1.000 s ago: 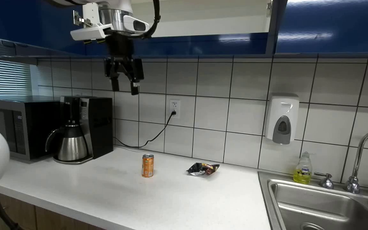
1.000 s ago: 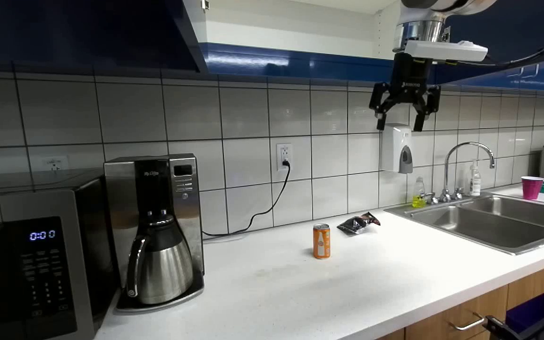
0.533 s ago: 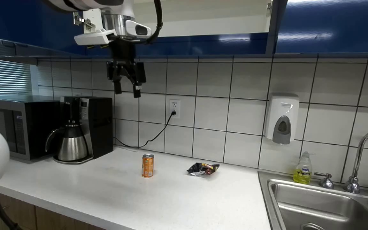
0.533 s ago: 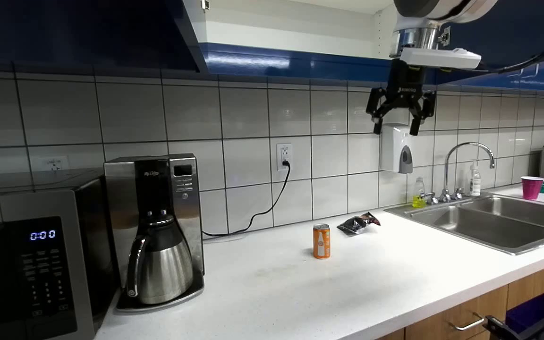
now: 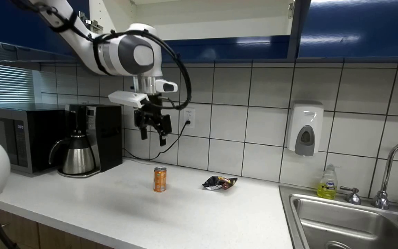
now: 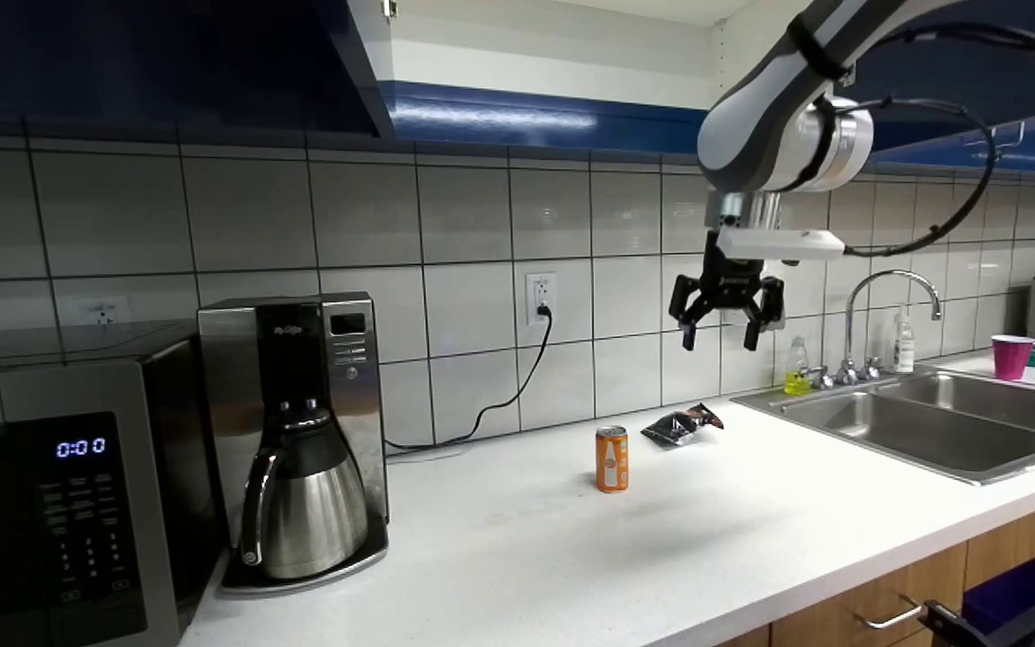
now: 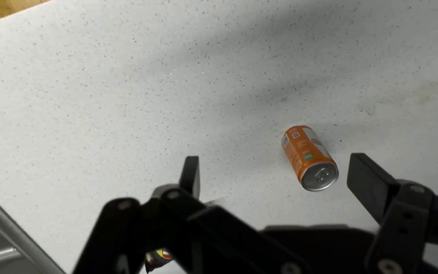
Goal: Put the orange can in the open cabinet.
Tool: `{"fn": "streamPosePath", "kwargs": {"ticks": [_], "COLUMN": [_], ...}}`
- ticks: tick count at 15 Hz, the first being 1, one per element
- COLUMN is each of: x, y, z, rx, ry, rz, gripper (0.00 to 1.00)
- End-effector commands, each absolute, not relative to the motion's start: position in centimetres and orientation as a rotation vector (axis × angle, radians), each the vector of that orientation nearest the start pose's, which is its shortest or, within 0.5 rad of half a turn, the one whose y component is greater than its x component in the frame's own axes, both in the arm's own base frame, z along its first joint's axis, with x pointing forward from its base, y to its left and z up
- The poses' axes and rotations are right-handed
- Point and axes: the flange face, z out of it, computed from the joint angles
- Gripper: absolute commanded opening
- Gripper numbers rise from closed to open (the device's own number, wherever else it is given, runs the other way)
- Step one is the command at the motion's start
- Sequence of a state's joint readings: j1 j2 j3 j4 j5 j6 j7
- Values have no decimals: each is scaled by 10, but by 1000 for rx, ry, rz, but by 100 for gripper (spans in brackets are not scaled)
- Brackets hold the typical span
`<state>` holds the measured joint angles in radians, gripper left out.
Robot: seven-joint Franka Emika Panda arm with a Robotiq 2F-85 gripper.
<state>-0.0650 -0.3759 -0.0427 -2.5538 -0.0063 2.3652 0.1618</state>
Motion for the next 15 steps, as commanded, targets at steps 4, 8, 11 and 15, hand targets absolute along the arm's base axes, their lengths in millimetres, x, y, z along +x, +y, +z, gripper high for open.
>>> {"fn": "streamPosePath", "kwargs": {"ticks": [4,8,11,15], "x": [470,482,489,492], "y": [-63,-52,-40,-23], "z": [322,279,256,235], "rx": [-3109,-3132,-3140,-3144], "ry": [325,214,147,88], "rz": [-260,-243,-228,-206], "gripper": [100,100,100,100]}}
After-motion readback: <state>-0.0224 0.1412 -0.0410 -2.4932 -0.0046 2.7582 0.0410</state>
